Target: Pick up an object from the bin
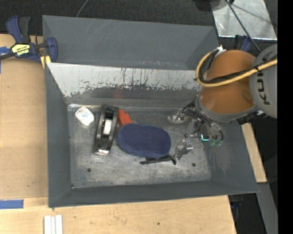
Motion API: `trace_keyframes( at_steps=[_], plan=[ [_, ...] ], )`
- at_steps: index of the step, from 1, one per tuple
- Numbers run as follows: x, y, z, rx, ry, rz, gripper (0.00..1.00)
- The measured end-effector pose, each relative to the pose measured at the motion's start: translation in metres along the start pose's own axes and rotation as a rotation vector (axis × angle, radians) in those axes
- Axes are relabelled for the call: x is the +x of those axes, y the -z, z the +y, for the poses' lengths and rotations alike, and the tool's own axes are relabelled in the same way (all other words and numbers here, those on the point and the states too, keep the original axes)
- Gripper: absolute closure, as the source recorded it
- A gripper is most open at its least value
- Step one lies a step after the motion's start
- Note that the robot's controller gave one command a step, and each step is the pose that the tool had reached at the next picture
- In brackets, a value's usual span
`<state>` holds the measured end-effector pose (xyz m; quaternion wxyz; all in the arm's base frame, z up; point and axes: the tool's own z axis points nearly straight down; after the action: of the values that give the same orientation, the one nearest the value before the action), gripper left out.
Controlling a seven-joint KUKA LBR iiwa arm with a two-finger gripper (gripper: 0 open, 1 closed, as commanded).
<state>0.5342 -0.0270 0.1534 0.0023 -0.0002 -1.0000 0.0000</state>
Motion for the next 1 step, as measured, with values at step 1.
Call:
trace_keyframes(
  at_steps=[1],
  plan=[
    [-0.0509, -0.0794, 0.0869, 0.010, 0.081, 0.001, 0.00]
  ],
)
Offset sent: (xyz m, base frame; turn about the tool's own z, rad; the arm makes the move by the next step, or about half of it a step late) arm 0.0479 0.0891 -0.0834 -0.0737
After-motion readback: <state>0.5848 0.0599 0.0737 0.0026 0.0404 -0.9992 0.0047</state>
